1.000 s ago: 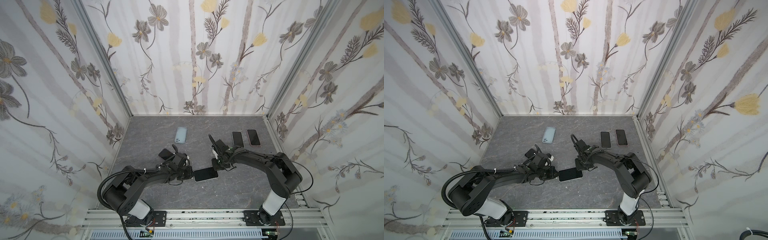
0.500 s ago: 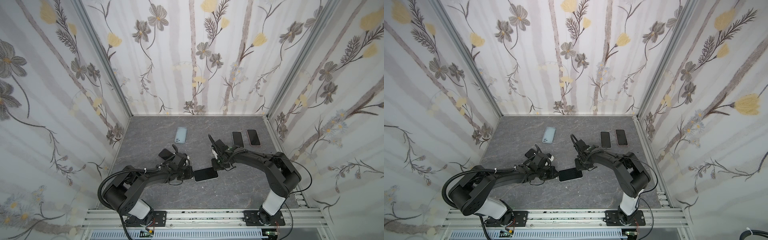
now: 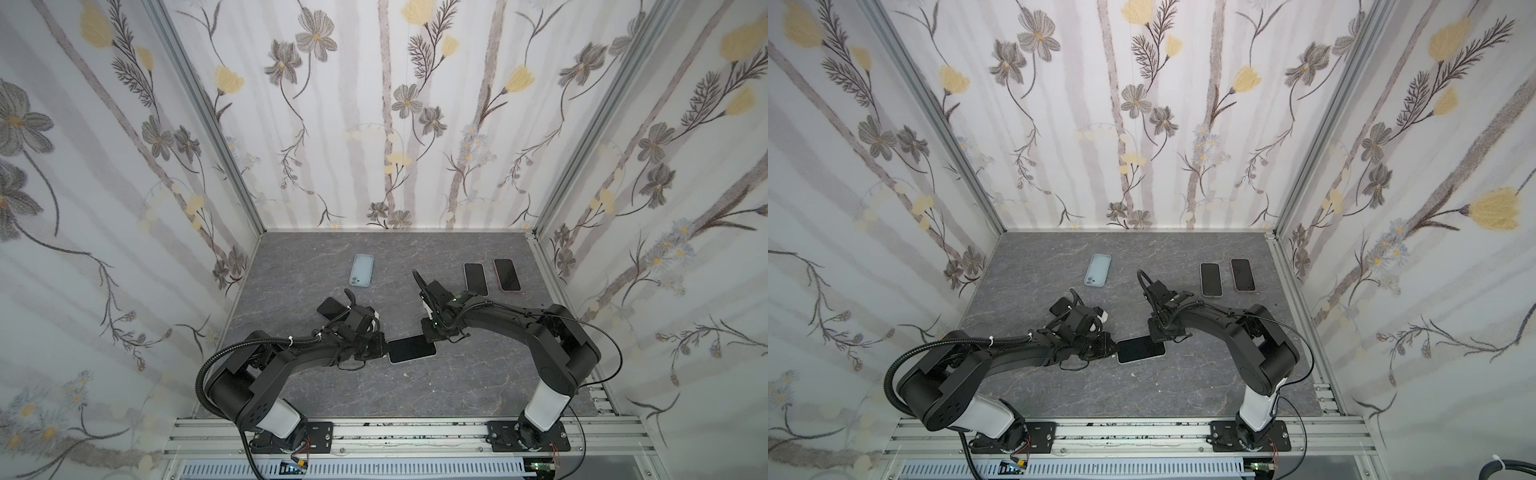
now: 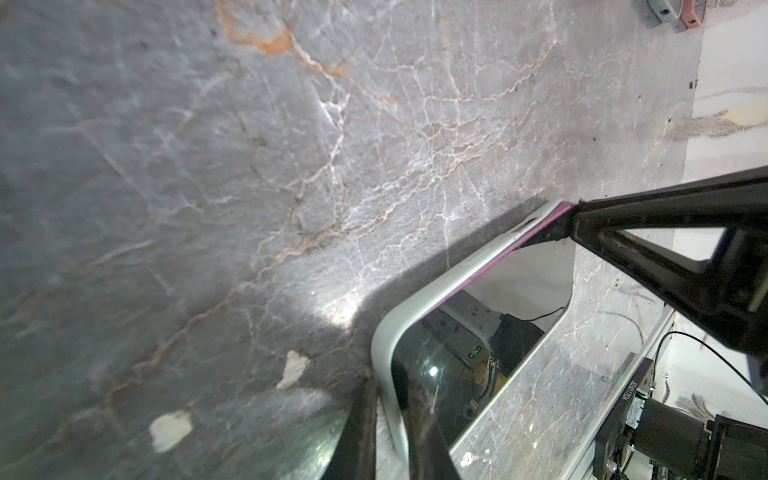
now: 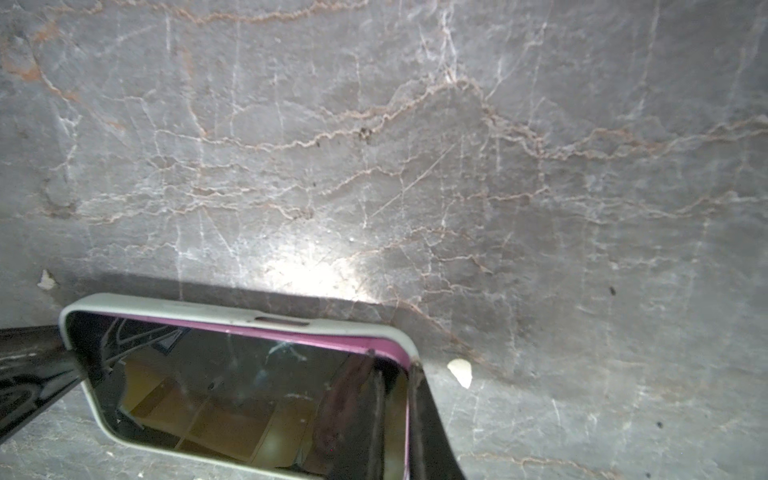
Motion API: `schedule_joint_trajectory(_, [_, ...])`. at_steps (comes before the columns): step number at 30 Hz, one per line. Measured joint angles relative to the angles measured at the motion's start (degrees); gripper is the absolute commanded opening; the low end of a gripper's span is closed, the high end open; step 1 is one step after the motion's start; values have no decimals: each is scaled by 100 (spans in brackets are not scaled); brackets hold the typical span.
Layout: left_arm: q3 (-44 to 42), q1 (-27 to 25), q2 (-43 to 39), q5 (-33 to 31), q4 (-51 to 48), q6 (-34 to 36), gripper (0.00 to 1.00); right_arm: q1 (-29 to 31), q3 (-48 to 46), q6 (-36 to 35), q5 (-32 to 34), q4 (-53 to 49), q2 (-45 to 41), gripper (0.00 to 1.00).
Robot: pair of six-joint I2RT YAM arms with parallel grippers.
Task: Put the phone into the phone case
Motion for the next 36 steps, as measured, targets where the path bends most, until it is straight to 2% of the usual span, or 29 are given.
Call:
schedule_joint_trajectory(4, [0,0,0,0,0,0,13,20,50,0,24,-44,26,11])
schedule_joint_trajectory(9, [-2,0,-46,-48,-50,2,13,52,229,-2,42,-232,42,21])
schedule_joint_trajectory(12, [-2,2,-55,-50,-59,4,13,55,352,-2,22,-348,-70,21])
schedule_joint_trajectory(19, [2,7,-52,-72,-70,4,13,-24,612,0,24,-562,-356,20])
schedule_joint_trajectory(36, [22,7,-72,-90,-92,7,13,-98,402,-133,-136,-564,-2,10])
